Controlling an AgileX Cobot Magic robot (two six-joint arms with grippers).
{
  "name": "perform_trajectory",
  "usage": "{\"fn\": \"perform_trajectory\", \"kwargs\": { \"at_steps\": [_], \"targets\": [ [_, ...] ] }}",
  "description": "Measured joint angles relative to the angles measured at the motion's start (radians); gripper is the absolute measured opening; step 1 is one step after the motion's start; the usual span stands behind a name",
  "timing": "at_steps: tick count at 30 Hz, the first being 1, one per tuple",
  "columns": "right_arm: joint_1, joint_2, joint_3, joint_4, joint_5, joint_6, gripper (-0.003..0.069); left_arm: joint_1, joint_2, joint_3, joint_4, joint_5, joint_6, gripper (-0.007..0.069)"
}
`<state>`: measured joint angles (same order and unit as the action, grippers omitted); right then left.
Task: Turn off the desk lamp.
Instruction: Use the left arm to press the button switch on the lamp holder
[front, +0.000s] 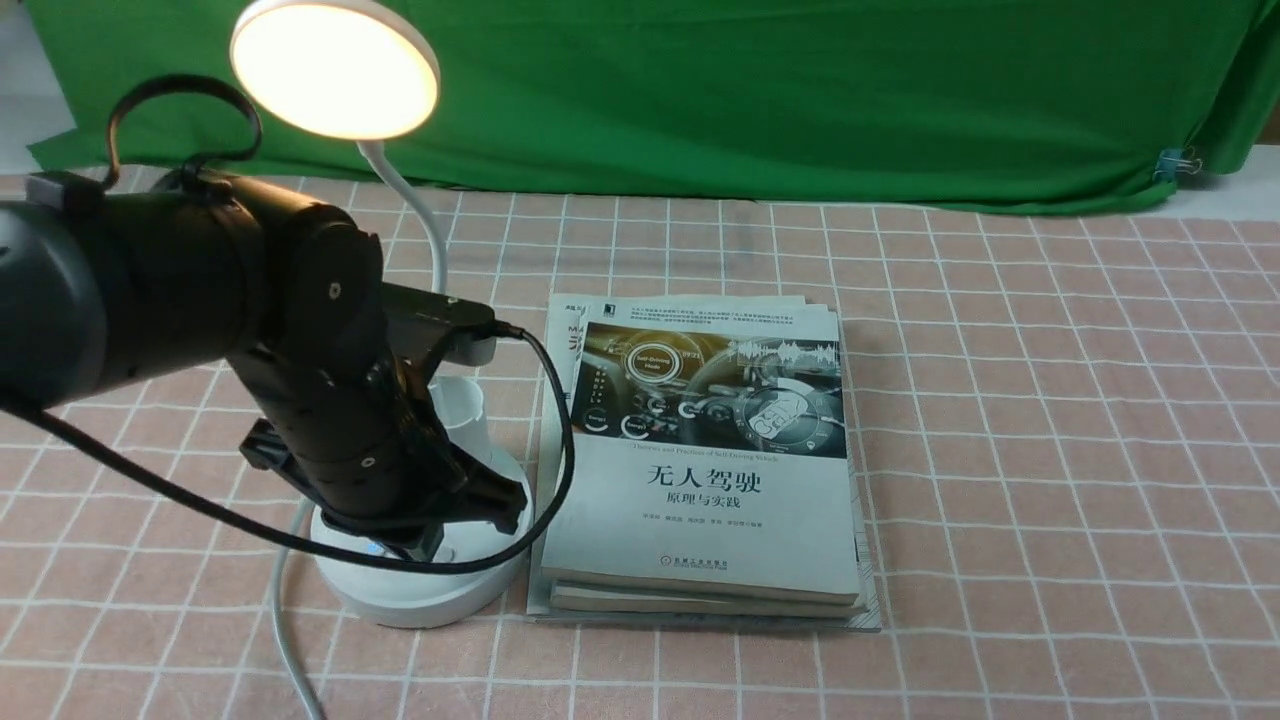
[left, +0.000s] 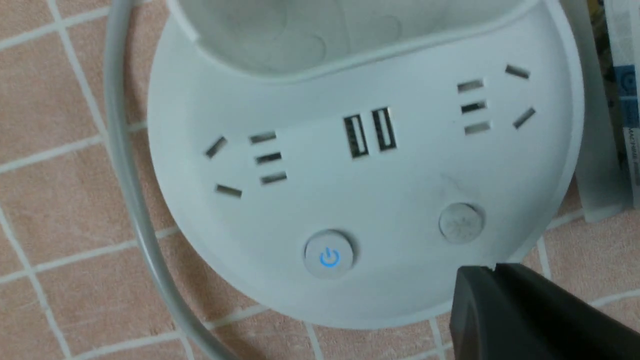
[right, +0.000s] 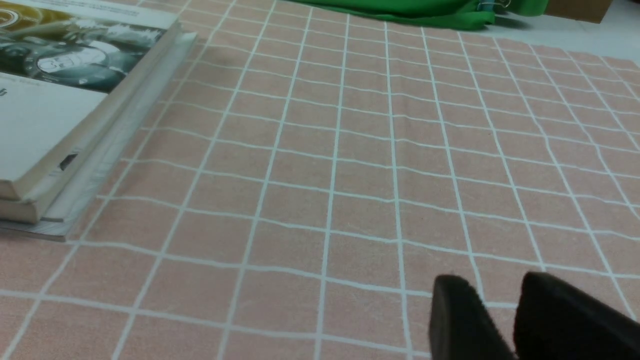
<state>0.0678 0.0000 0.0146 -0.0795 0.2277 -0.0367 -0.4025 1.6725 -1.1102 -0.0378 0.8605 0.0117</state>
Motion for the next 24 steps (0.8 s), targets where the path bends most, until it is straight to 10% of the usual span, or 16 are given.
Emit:
{"fn": "perform_trajectory", "kwargs": {
  "at_steps": [24],
  "targets": [
    [0.0,0.0,0.0,0.0,0.0,0.0,0.024,0.0,0.037,-0.02,0.0,-0.027,-0.002,0.0006]
  ]
}}
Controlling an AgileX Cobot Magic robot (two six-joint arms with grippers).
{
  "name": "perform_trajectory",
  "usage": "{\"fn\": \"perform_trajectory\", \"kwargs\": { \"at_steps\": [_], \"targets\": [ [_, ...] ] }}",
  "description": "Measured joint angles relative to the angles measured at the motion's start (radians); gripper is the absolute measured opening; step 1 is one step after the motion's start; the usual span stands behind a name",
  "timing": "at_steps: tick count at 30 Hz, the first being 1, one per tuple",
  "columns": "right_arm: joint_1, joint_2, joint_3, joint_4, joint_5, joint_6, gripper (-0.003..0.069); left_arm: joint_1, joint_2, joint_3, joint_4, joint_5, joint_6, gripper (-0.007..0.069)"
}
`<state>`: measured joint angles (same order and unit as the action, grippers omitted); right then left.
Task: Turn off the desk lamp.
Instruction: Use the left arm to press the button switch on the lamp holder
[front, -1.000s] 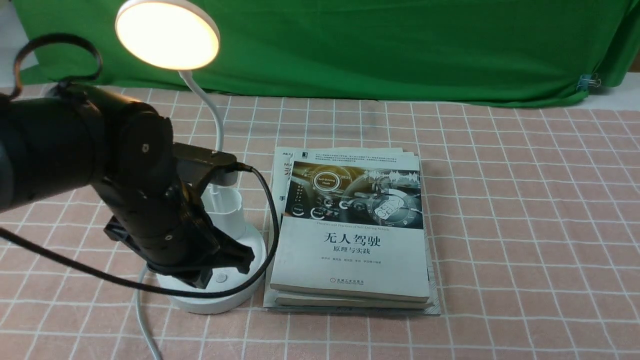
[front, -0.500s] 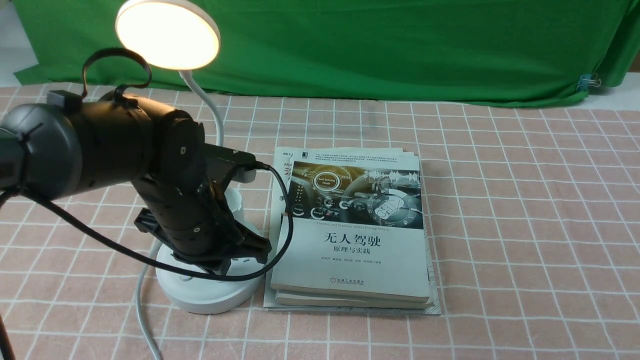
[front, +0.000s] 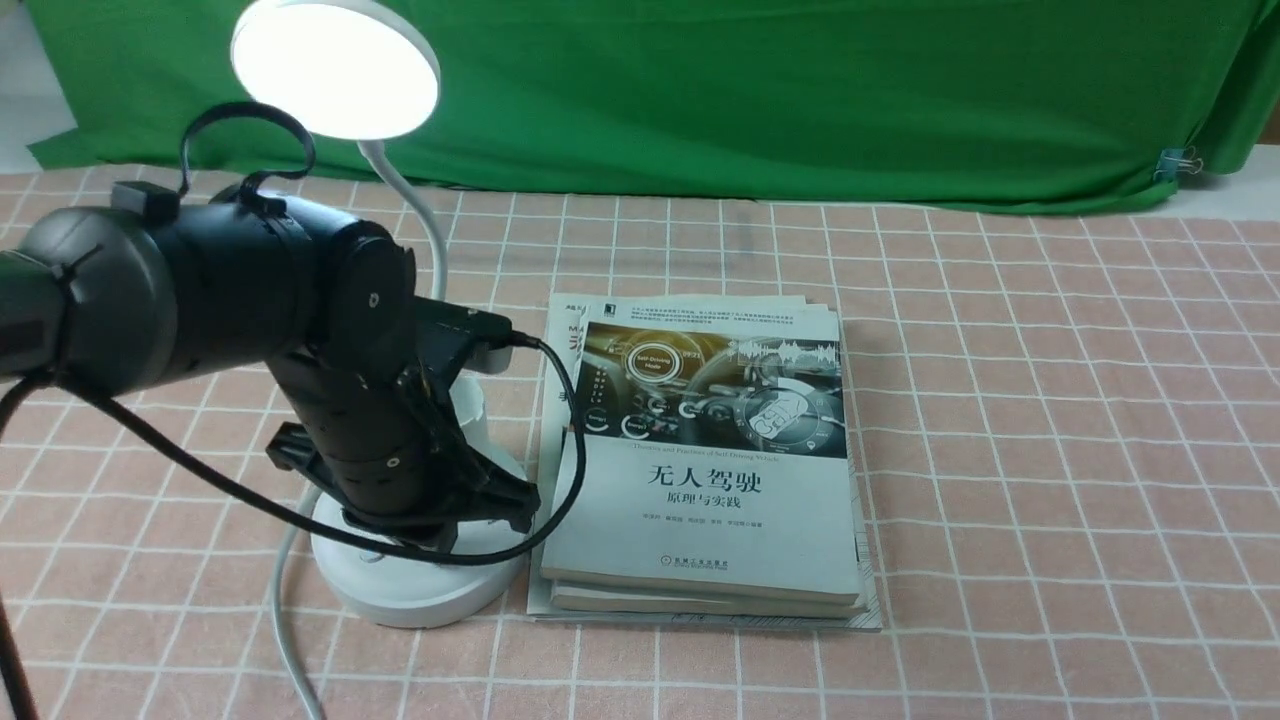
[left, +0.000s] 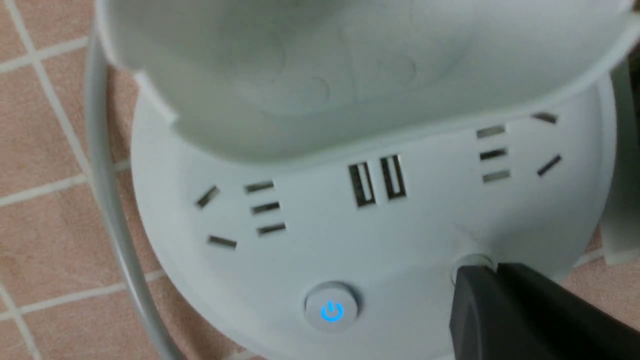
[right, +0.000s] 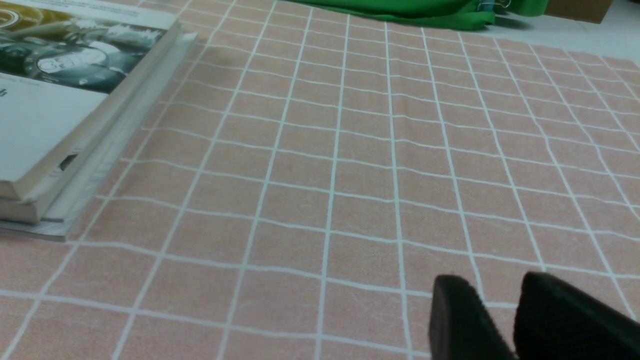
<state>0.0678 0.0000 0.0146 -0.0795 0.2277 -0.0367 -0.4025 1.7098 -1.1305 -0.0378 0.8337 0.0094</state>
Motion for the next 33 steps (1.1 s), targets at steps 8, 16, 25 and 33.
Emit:
{"fn": "perform_trajectory", "kwargs": {
  "at_steps": [8,16,25,33],
  "targets": [
    [0.0,0.0,0.0,0.0,0.0,0.0,0.024,0.0,-0.052,0.0,0.0,-0.008,-0.018,0.0006],
    [0.0,0.0,0.0,-0.001,0.0,0.0,0.024,0.0,0.044,0.0,0.0,-0.028,-0.019,0.0006],
    [0.0,0.0,0.0,-0.001,0.0,0.0,0.024,0.0,0.039,0.0,0.0,-0.021,-0.022,0.0006],
    [0.0,0.0,0.0,-0.001,0.0,0.0,0.024,0.0,-0.061,0.0,0.0,0.004,-0.022,0.0006]
  ]
}}
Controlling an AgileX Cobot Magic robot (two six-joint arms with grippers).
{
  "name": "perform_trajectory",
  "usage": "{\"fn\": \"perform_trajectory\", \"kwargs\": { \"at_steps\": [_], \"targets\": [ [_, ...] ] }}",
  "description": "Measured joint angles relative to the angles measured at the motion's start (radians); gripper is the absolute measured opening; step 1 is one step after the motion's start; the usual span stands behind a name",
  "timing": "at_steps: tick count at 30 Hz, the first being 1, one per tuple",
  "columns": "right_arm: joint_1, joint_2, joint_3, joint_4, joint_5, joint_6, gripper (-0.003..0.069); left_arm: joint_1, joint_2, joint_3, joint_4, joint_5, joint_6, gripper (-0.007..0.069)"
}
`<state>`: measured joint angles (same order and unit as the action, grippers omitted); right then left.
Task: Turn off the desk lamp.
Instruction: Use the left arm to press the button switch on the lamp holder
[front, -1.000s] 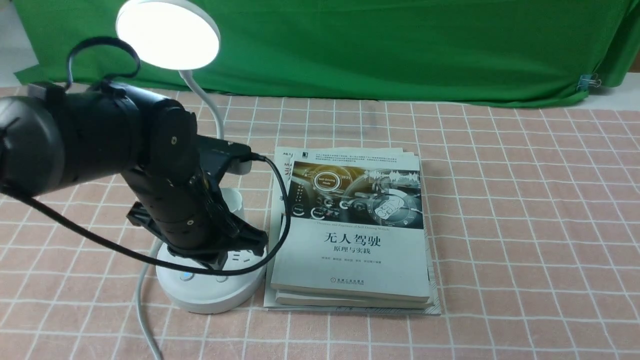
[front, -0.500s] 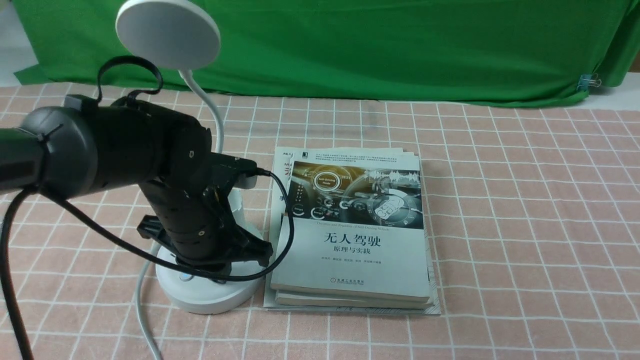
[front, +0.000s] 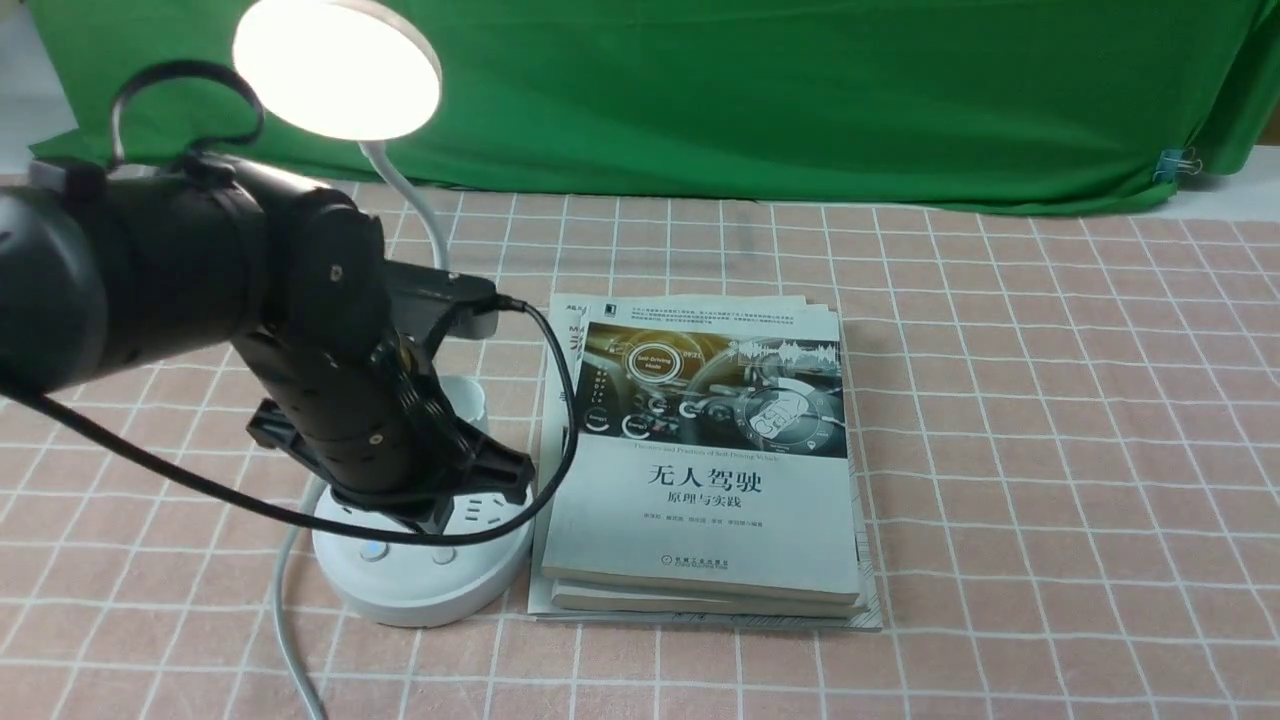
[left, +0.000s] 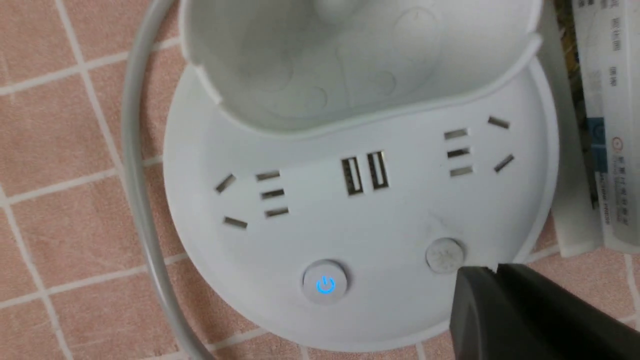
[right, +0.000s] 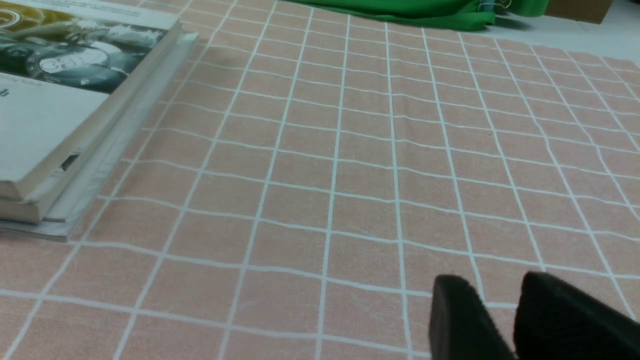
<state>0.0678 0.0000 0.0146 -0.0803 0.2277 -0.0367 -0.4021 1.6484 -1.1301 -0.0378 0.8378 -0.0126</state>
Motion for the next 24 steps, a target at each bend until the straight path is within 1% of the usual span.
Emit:
{"fn": "perform_trajectory", "kwargs": {
  "at_steps": [15,20,24],
  "targets": [
    [0.0,0.0,0.0,0.001,0.0,0.0,0.024,0.0,0.114,0.0,0.002,-0.03,0.0,0.0006],
    [0.0,0.0,0.0,0.001,0.0,0.0,0.024,0.0,0.093,0.0,0.008,-0.022,0.0,0.0006],
    [0.0,0.0,0.0,0.001,0.0,0.0,0.024,0.0,-0.019,0.001,0.012,0.048,0.0,0.0006]
  ]
}}
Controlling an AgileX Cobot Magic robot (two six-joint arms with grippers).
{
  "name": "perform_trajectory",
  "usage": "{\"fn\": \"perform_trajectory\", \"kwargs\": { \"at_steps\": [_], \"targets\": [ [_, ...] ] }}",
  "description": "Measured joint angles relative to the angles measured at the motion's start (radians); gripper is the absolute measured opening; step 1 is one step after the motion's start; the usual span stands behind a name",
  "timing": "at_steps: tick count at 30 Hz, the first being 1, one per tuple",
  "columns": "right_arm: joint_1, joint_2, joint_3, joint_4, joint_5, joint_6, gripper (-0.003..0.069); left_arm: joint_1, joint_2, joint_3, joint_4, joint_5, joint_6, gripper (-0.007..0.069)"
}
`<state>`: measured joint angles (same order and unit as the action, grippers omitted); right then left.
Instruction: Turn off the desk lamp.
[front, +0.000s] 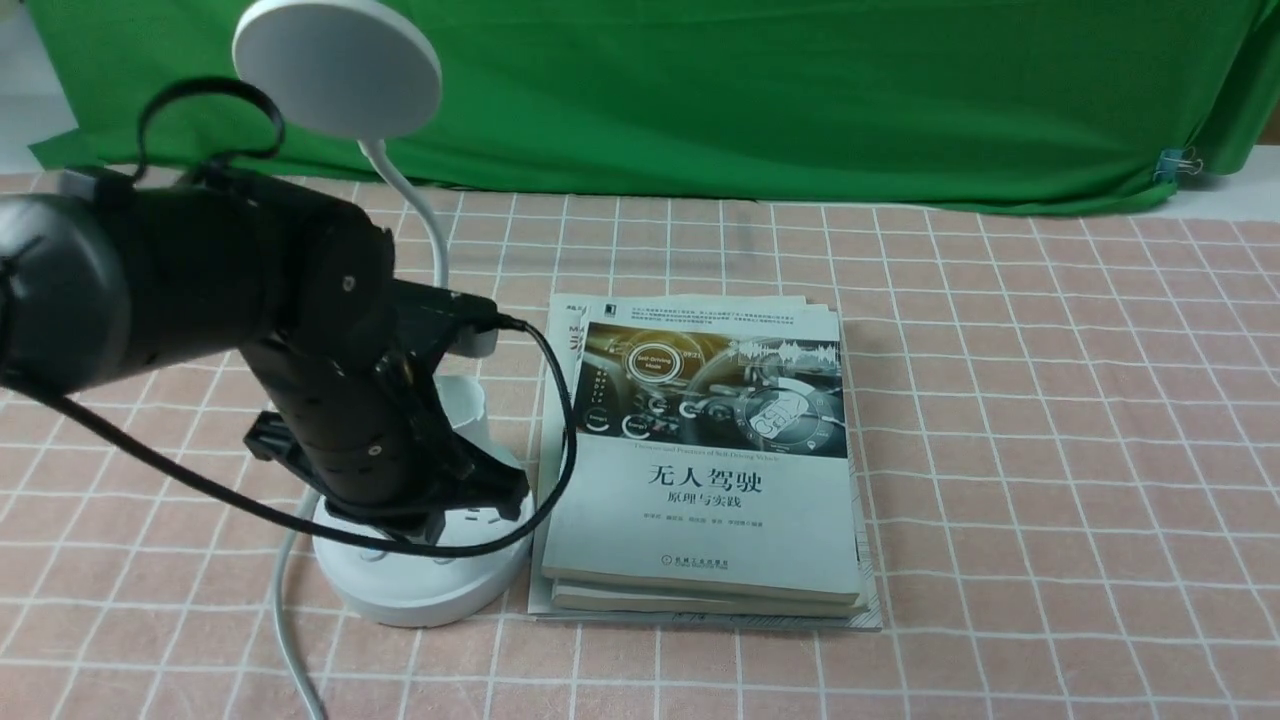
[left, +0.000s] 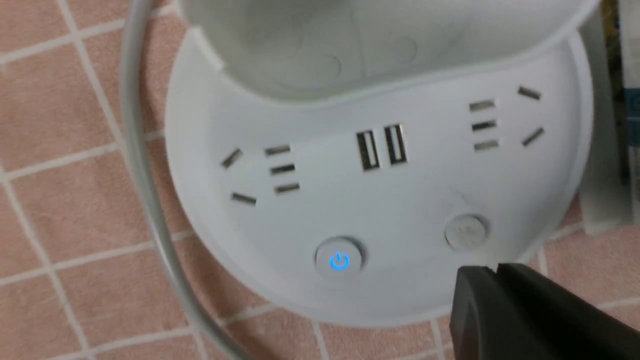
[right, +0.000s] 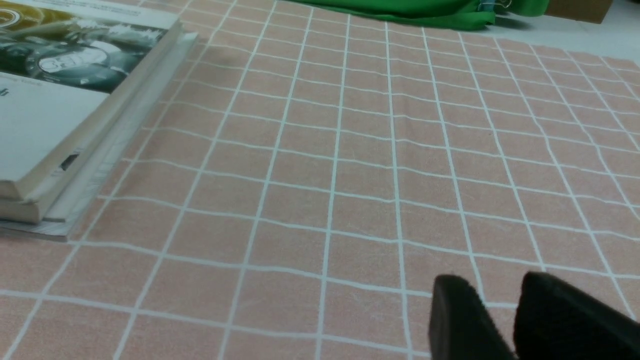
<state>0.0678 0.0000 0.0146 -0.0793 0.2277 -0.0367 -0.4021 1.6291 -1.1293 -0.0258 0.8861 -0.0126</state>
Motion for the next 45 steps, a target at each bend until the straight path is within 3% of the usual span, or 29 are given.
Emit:
{"fn": "perform_trajectory", "kwargs": {
  "at_steps": [7,17,23,37,45],
  "targets": [
    [0.0,0.0,0.0,0.0,0.0,0.0,0.024,0.0,-0.275,0.128,-0.028,-0.066,0.0,0.0006],
    [0.0,0.0,0.0,0.0,0.0,0.0,0.024,0.0,-0.795,0.635,-0.106,-0.507,0.0,0.0006],
    [0.0,0.0,0.0,0.0,0.0,0.0,0.024,0.0,-0.987,0.787,-0.092,-0.586,0.013,0.0006],
    [0.0,0.0,0.0,0.0,0.0,0.0,0.024,0.0,-1.054,0.858,-0.081,-0.605,0.035,0.0006],
    [0.0,0.0,0.0,0.0,0.0,0.0,0.024,0.018,-1.096,0.879,-0.008,-0.679,0.05,0.0006]
  ]
}}
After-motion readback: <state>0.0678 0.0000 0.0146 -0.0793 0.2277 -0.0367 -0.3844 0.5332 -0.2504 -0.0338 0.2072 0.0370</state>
